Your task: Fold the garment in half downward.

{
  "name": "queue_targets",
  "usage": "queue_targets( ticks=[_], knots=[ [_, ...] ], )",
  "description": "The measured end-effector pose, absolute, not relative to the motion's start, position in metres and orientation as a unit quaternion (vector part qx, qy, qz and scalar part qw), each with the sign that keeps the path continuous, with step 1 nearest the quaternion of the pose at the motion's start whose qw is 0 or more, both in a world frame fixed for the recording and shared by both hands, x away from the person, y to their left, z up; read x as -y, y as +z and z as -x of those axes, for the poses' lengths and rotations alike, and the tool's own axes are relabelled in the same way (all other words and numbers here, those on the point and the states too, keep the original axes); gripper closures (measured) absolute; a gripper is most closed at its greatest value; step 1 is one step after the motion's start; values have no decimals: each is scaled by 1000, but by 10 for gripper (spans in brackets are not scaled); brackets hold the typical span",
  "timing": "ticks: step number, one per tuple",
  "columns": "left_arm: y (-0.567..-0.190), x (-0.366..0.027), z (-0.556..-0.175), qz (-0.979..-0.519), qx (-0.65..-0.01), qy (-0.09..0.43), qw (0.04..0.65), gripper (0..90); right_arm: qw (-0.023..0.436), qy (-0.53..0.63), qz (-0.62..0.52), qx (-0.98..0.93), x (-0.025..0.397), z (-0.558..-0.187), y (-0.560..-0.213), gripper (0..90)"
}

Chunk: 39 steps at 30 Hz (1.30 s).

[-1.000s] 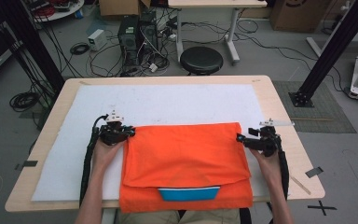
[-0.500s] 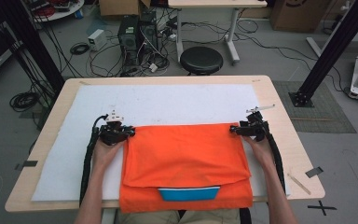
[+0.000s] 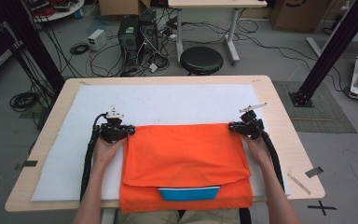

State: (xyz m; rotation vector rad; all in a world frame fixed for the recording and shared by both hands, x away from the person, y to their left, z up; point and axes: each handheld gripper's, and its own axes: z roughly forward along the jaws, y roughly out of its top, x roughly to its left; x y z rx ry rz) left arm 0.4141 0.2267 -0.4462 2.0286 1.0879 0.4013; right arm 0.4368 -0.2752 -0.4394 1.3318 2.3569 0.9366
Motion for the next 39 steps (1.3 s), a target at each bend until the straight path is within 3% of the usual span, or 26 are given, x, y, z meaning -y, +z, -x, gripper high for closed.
queue_targets(
  ticks=[9, 13, 24, 39],
  knots=[
    [-442, -222, -435, -800, -444, 159, 371, 840, 158, 309, -478, -807, 273, -452, -438, 825],
    [-437, -216, -452, -811, -450, 171, 332, 845, 172, 297, -475, -810, 267, -463, -437, 825],
    [-443, -218, -470, -790, -463, 185, 356, 850, 184, 302, -491, -796, 265, -480, -440, 825],
    [-439, -214, -499, -787, -484, 170, 342, 849, 184, 300, -509, -785, 264, -496, -440, 822]
  ],
)
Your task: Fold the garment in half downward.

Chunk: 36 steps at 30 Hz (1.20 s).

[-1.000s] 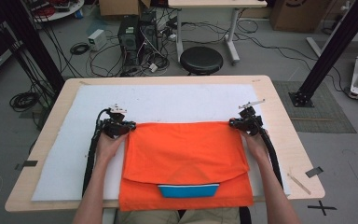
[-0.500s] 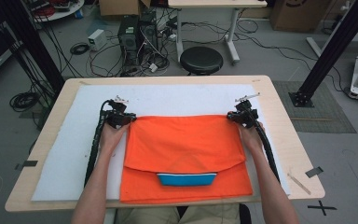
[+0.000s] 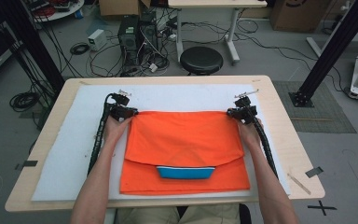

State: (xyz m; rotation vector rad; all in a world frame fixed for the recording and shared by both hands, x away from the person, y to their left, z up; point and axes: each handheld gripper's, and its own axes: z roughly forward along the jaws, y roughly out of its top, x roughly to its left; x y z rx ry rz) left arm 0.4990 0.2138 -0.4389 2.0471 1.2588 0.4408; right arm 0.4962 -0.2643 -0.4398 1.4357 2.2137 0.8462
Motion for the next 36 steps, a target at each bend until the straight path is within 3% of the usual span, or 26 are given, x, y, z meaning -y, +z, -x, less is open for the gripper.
queue_targets(
  ticks=[21, 32, 36],
  knots=[
    [-447, -223, -507, -756, -506, 160, 384, 849, 176, 299, -523, -779, 263, -515, -439, 821],
    [-445, -214, -507, -769, -489, 200, 360, 849, 177, 292, -531, -776, 261, -521, -437, 819],
    [-448, -220, -508, -752, -507, 178, 382, 848, 175, 297, -532, -773, 262, -523, -439, 799]
  ],
)
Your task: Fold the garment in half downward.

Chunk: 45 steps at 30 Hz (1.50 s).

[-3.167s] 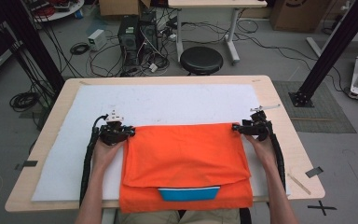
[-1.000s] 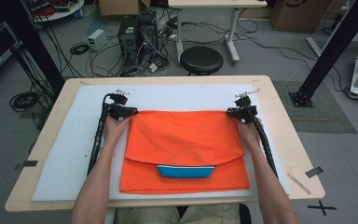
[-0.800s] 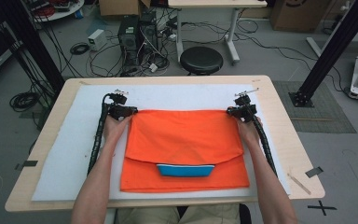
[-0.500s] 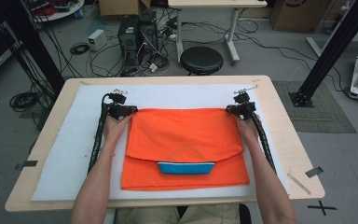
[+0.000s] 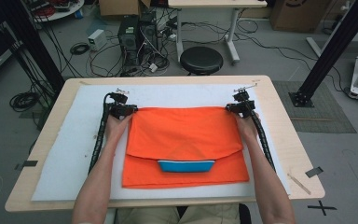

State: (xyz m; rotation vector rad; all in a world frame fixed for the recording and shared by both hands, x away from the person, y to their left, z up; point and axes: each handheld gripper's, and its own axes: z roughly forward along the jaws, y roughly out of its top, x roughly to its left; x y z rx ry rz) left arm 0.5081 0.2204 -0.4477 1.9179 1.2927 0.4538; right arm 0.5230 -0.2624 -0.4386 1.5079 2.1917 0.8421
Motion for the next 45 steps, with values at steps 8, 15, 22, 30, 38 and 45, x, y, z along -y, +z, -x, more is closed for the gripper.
queue_targets(
  ticks=[8, 15, 22, 30, 38, 45],
  knots=[
    [-430, -221, -492, -755, -500, 186, 382, 468, 168, 308, -542, -763, 269, -507, -429, 378],
    [-417, -212, -444, -776, -459, 198, 386, 443, 174, 336, -503, -777, 270, -454, -418, 321],
    [-419, -214, -388, -777, -438, 191, 409, 445, 196, 375, -480, -768, 280, -390, -417, 333],
    [-432, -215, -340, -796, -423, 167, 400, 447, 175, 409, -501, -742, 298, -348, -440, 331],
    [-443, -207, -315, -808, -412, 181, 380, 480, 198, 420, -500, -731, 298, -325, -444, 325],
    [-448, -207, -310, -800, -415, 191, 389, 563, 206, 409, -486, -744, 293, -323, -445, 324]
  ],
)
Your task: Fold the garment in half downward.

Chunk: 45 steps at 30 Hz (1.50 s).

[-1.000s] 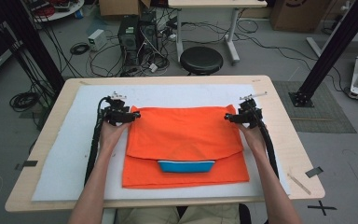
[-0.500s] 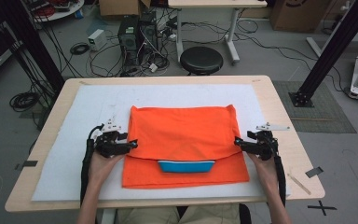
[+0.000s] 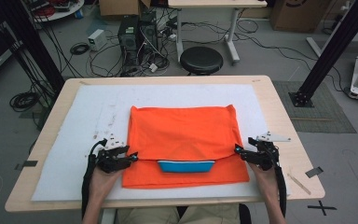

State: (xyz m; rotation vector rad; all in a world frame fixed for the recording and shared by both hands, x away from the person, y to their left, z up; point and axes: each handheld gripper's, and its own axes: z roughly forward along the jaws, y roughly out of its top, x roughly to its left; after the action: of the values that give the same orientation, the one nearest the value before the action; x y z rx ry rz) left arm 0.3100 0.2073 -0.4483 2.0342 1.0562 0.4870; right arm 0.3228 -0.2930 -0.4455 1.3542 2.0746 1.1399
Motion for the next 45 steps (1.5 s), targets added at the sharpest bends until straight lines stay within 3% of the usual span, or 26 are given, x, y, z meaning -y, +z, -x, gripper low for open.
queue_targets(
  ticks=[4, 8, 12, 21, 24, 27, 29, 45],
  knots=[
    [-448, -206, -308, -799, -415, 199, 387, 699, 215, 410, -487, -740, 293, -320, -445, 333],
    [-446, -204, -306, -803, -405, 210, 385, 828, 214, 415, -473, -747, 291, -315, -442, 411],
    [-444, -206, -306, -796, -408, 205, 397, 839, 207, 403, -453, -768, 287, -308, -442, 419],
    [-446, -209, -307, -797, -408, 194, 400, 838, 226, 380, -431, -787, 279, -308, -441, 571],
    [-446, -210, -307, -793, -410, 191, 408, 838, 212, 361, -440, -794, 275, -316, -445, 659],
    [-446, -212, -307, -788, -413, 189, 416, 842, 212, 357, -438, -798, 274, -318, -446, 822],
    [-444, -213, -306, -784, -414, 187, 422, 846, 210, 364, -436, -796, 276, -316, -443, 866],
    [-433, -220, -278, -791, -394, 174, 435, 848, 175, 392, -433, -792, 294, -290, -435, 881]
  ],
)
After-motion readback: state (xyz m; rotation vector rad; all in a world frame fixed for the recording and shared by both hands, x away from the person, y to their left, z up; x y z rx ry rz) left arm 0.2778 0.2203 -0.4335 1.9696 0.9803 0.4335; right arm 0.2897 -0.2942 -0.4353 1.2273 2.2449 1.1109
